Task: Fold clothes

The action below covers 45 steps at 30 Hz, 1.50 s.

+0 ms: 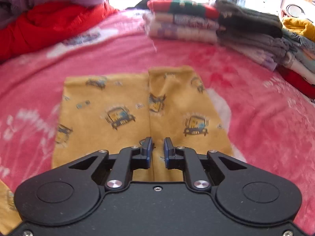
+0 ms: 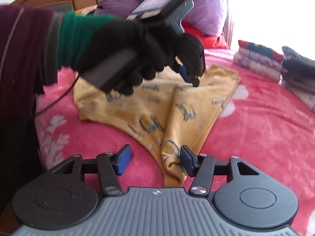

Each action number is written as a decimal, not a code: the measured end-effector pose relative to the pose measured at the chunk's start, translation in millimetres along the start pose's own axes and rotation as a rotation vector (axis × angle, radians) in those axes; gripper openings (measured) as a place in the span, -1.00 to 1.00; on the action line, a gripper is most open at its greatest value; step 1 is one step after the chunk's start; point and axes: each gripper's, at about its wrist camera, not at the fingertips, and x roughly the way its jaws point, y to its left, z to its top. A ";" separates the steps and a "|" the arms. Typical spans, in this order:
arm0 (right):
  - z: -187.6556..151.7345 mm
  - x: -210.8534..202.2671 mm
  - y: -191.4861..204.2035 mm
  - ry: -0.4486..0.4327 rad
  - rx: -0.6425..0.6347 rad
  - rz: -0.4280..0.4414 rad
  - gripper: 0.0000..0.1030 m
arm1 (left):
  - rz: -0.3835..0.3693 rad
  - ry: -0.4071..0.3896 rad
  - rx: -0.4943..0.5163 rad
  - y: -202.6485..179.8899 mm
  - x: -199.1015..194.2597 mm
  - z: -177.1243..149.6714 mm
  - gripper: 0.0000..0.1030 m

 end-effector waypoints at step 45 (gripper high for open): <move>18.1 -40.2 68.0 -0.059 -0.112 -0.046 0.04 | 0.122 -0.150 -0.623 194.3 -165.4 -105.0 -0.48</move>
